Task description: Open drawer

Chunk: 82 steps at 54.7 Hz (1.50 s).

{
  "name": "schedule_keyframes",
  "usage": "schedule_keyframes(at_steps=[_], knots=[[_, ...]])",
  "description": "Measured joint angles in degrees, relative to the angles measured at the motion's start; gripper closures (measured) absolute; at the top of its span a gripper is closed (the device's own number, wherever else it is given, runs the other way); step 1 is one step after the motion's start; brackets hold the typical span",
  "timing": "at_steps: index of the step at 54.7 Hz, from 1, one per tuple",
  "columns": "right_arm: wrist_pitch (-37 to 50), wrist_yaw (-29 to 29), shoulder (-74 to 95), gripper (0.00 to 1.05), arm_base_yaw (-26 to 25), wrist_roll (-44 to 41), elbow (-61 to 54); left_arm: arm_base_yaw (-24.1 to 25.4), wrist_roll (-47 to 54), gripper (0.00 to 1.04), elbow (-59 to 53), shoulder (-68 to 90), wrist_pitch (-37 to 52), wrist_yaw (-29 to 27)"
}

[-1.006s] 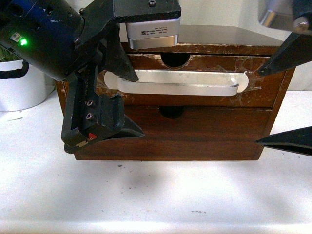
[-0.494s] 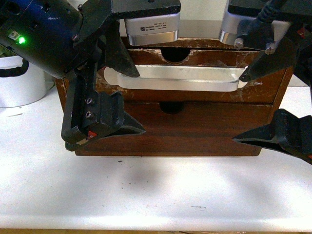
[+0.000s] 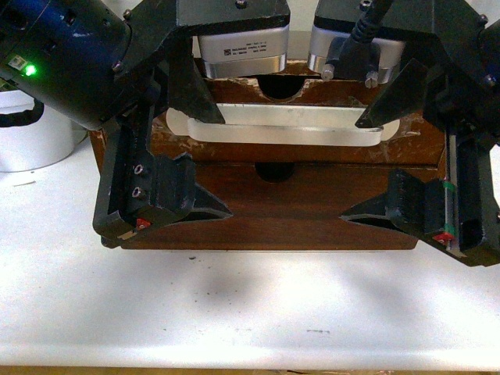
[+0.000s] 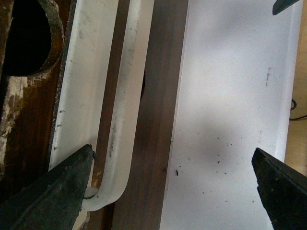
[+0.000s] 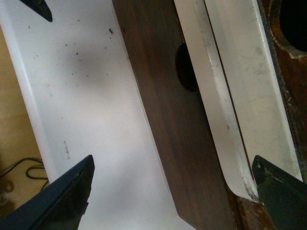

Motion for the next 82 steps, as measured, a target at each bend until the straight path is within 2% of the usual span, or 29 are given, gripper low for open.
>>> schedule_keyframes(at_steps=[25,37,82], knots=[[-0.9,-1.6,1.8,0.09,1.1,3.1,1.0,-0.6,1.3,0.06,-1.4,-1.4,-1.1,0.2],[-7.0,-2.4,0.9,0.09,1.4,-0.3,1.9,-1.4,2.7,0.06,-2.1,-2.7,-4.3,0.4],[-15.1,-3.3,-5.3,0.09,3.5,-7.0,-1.6,-4.9,9.0,0.06,-6.8,-9.8,-13.7,-2.3]])
